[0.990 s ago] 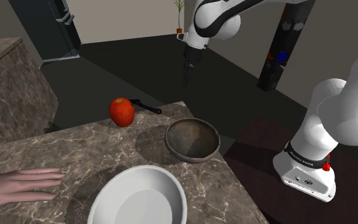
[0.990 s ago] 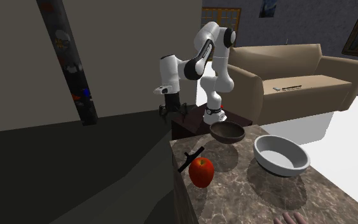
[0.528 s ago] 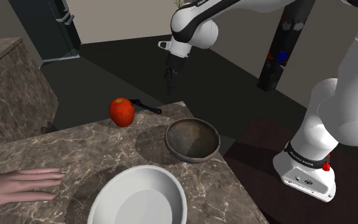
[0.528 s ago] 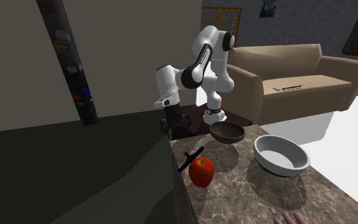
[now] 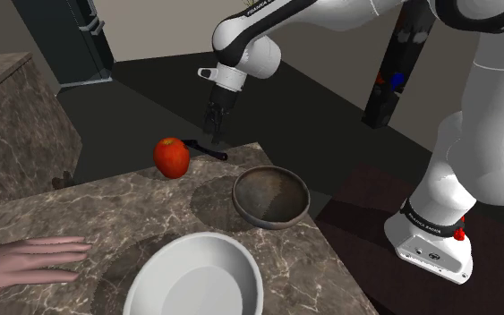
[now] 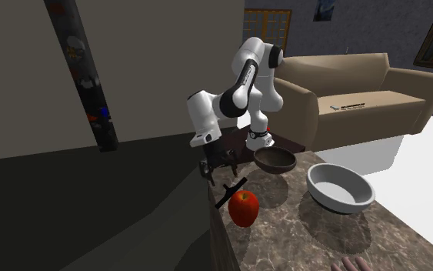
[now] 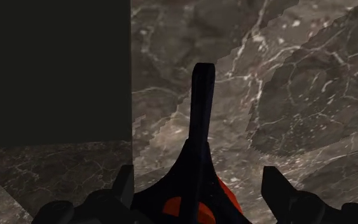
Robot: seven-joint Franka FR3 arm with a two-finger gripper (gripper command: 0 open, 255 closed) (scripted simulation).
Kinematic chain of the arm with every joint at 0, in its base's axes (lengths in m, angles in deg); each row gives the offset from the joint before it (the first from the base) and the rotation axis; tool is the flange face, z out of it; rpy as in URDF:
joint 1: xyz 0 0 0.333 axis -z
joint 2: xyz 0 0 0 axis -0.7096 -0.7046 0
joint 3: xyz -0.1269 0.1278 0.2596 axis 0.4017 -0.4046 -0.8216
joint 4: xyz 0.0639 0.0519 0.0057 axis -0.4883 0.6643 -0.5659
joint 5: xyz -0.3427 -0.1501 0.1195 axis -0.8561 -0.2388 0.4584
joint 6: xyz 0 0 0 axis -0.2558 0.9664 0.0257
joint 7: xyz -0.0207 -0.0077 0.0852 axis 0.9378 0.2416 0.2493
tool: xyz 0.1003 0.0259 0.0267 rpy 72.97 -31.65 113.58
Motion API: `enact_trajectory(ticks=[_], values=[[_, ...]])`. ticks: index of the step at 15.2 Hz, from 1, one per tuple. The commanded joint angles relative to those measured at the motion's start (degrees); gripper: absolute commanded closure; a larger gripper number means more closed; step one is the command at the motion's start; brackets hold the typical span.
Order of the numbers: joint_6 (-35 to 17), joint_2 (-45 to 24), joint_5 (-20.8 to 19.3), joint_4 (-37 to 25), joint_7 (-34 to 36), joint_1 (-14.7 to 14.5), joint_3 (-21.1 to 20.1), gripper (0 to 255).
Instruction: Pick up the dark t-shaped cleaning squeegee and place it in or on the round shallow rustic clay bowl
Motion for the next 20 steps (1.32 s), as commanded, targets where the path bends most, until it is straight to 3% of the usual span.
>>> enact_trajectory(ticks=[1,13,14,20], values=[[-0.99,-1.08,0.76,-0.13,-0.62,-0.25,-0.45,0],[-3.32,-3.32,2.11,-0.21,-1.37,-0.80,-1.27,0],[-3.32,-3.32,2.11,-0.21,-1.37,-0.80,-1.27,255],[-3.32,-3.32,2.11,-0.21,-1.37,-0.81,-1.27,255]])
